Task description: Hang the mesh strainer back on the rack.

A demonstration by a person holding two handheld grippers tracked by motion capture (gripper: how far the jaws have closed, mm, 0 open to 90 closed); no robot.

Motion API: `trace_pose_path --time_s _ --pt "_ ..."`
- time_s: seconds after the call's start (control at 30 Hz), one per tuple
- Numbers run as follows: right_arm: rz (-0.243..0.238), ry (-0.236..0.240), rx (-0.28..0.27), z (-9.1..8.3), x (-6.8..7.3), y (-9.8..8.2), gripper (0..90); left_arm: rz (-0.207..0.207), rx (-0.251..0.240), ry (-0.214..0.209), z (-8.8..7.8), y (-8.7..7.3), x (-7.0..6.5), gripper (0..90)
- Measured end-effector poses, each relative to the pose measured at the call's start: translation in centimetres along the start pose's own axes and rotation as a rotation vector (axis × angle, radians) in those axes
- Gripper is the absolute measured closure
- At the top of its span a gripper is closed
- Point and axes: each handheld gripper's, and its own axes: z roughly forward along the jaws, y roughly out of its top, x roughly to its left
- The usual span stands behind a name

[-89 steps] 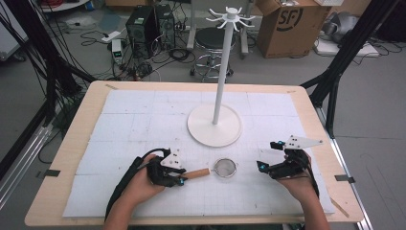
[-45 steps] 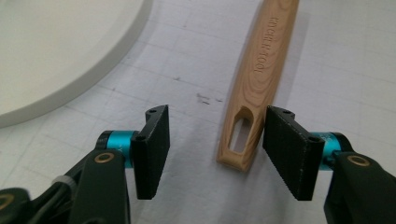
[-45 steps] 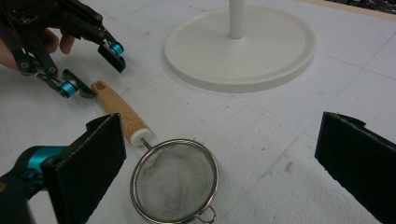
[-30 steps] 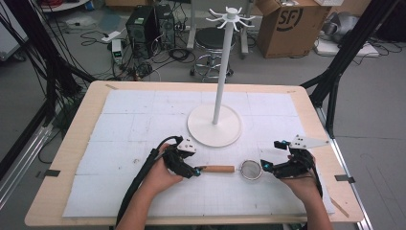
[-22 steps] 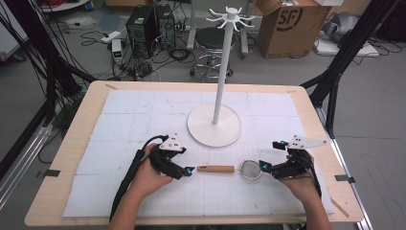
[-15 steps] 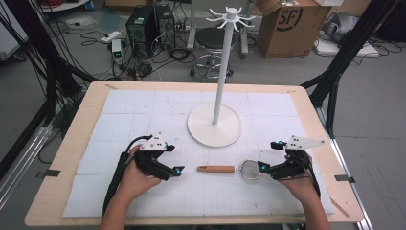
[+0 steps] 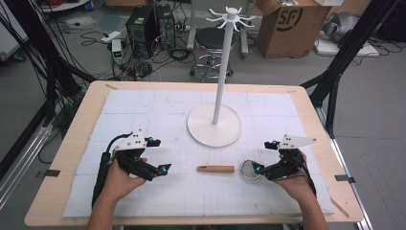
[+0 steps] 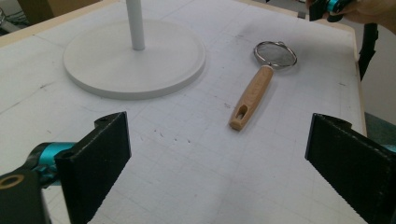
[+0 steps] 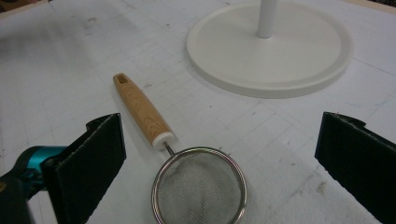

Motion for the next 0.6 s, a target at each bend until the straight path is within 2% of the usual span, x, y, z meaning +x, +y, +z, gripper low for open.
trace_pose_path --time_s 0.17,0.27,0.37,0.6 --pt "-0.028 0.012 0.033 0.5 0.4 1.0 0.6 0.002 -0.013 -0.011 -0.4 0.0 0.1 6.0" --pt "-0.054 0.02 0.057 1.0 0.6 1.7 0.6 -0.005 -0.02 -0.01 -0.6 0.1 0.0 1.9" --pt "-0.082 0.026 0.092 1.6 0.7 2.3 0.6 0.007 -0.024 -0.008 -0.8 0.2 -0.1 1.7" --pt "-0.101 0.052 0.162 3.3 1.0 2.8 0.6 0.018 -0.037 -0.006 -1.3 0.4 -0.1 1.7"
